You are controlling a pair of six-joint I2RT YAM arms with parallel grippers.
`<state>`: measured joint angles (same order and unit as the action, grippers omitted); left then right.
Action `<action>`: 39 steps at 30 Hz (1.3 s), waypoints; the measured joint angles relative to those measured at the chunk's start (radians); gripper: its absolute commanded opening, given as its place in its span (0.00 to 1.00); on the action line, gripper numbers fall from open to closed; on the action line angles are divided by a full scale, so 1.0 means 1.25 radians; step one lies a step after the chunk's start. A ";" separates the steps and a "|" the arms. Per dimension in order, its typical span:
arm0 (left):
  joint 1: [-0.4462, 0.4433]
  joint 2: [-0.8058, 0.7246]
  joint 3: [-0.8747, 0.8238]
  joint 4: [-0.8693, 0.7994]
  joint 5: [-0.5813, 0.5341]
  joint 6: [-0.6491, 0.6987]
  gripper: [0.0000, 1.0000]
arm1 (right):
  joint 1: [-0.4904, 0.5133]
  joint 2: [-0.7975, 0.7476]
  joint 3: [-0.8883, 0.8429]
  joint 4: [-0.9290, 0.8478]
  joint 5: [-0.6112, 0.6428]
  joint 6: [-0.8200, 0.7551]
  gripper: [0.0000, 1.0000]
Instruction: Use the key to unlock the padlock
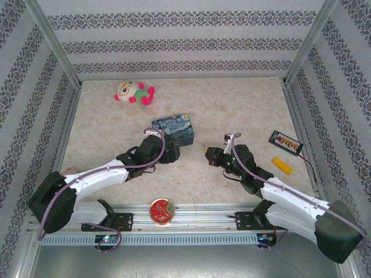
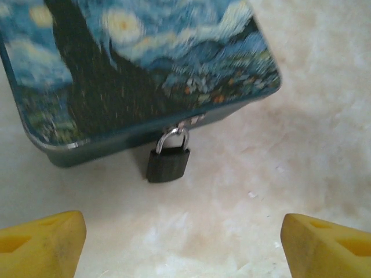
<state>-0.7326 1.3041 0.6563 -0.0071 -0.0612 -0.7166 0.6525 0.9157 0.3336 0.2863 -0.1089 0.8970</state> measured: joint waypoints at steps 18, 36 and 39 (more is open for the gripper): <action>-0.027 0.250 0.137 0.022 -0.117 0.000 0.66 | 0.000 -0.034 -0.056 -0.094 0.099 -0.043 0.00; -0.027 0.384 0.262 -0.058 -0.235 0.045 0.57 | 0.000 0.057 -0.007 -0.113 0.111 -0.078 0.00; -0.027 0.395 0.271 -0.058 -0.229 0.045 0.57 | 0.000 0.068 0.008 -0.112 0.111 -0.078 0.00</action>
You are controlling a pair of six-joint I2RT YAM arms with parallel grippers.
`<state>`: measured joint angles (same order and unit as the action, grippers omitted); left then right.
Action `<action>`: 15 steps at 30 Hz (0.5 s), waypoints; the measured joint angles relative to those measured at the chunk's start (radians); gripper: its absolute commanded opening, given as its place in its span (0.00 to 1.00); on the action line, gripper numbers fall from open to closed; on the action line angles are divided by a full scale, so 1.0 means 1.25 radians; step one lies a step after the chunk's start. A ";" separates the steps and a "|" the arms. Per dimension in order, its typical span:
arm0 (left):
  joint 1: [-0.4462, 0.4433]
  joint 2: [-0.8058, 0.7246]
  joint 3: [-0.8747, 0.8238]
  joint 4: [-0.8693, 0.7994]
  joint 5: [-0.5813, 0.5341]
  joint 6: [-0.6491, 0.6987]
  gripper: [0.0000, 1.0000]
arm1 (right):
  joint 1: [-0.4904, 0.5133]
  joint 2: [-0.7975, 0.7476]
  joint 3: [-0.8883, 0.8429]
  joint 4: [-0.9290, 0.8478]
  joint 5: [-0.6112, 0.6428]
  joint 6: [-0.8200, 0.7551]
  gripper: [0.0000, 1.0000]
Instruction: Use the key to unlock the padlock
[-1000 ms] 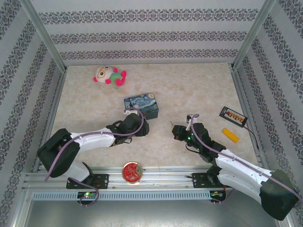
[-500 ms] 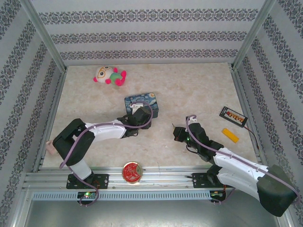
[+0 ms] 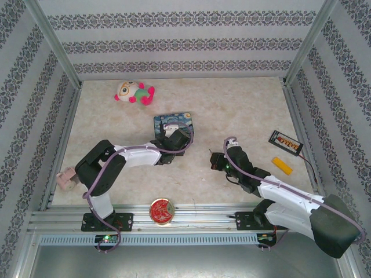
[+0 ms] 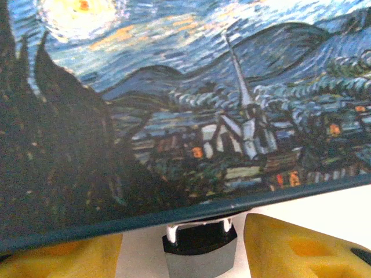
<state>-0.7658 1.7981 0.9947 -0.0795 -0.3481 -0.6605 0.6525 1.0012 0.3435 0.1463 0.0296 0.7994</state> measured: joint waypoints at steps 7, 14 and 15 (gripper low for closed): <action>0.002 0.034 0.029 -0.002 0.006 -0.004 0.53 | -0.001 0.005 0.006 0.002 0.000 0.000 0.00; 0.015 0.044 0.035 -0.002 0.021 -0.020 0.51 | -0.007 0.009 0.006 0.003 0.000 -0.003 0.00; 0.016 0.045 0.035 -0.002 0.023 -0.021 0.51 | -0.008 0.009 0.006 0.004 0.000 -0.005 0.00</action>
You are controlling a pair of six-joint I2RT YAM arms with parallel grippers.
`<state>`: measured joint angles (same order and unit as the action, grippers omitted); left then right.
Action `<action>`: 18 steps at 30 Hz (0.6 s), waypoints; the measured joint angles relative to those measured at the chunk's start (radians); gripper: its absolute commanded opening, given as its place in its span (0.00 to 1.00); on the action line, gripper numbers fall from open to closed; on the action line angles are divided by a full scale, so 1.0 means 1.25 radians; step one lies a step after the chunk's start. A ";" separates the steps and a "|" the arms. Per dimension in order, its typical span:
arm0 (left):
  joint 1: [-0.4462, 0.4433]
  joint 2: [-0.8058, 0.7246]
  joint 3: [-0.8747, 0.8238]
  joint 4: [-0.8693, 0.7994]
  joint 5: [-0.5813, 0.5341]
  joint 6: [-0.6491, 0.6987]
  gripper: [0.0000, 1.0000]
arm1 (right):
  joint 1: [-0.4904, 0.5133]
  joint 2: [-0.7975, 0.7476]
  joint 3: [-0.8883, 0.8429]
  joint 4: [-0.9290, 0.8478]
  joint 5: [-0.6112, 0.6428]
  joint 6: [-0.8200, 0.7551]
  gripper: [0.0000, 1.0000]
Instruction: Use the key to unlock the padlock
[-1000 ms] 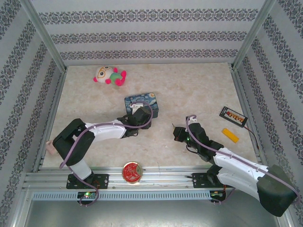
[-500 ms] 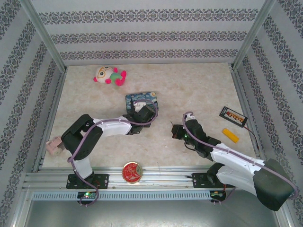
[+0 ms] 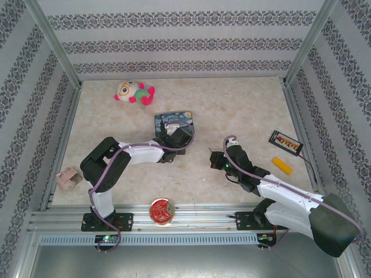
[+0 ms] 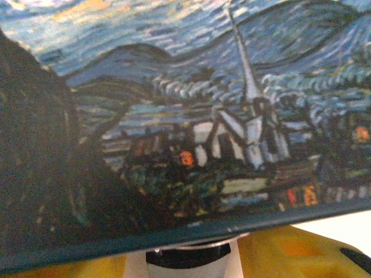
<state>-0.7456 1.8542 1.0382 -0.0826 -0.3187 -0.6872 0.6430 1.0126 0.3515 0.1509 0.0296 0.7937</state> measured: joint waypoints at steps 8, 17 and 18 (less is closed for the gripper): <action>0.007 0.028 0.008 0.001 0.009 -0.011 0.49 | -0.005 0.010 0.001 0.004 0.000 -0.007 0.00; 0.012 0.038 0.015 0.001 0.006 -0.017 0.47 | -0.005 0.013 0.001 0.014 0.000 -0.007 0.00; 0.012 0.038 0.015 0.001 0.006 -0.017 0.48 | -0.005 0.013 0.001 0.014 0.000 -0.007 0.00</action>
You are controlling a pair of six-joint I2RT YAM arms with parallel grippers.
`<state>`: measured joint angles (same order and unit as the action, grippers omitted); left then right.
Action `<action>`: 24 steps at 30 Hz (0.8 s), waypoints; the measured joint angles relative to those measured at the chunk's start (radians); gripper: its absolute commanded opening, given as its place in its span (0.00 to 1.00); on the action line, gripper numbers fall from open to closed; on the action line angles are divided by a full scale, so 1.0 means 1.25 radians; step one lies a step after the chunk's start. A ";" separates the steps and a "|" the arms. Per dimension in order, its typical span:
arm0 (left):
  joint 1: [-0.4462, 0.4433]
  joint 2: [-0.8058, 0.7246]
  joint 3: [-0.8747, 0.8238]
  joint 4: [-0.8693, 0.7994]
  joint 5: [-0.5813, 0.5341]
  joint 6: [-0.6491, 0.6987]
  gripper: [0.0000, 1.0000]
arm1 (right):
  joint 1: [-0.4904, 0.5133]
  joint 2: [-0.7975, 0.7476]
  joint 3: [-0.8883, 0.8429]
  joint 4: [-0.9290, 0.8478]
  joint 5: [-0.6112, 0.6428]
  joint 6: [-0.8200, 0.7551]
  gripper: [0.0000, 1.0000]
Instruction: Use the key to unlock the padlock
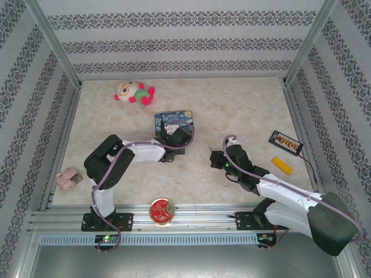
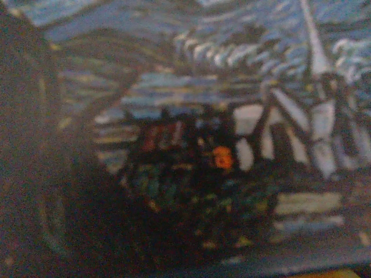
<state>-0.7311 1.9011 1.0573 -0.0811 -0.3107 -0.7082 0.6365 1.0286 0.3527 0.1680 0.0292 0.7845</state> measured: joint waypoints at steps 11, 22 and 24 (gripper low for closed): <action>0.004 0.014 0.013 0.005 -0.016 0.002 0.31 | -0.005 0.005 0.000 0.001 0.000 0.000 0.00; 0.011 0.010 0.015 0.008 0.019 0.003 0.18 | -0.005 0.020 0.000 0.031 -0.004 -0.005 0.00; 0.016 0.007 0.015 0.018 0.054 -0.006 0.16 | -0.005 0.039 0.000 0.051 -0.014 -0.007 0.00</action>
<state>-0.7109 1.9095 1.0760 -0.0586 -0.2428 -0.7155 0.6304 1.0779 0.3527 0.2317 0.0116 0.7753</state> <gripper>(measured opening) 0.307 0.062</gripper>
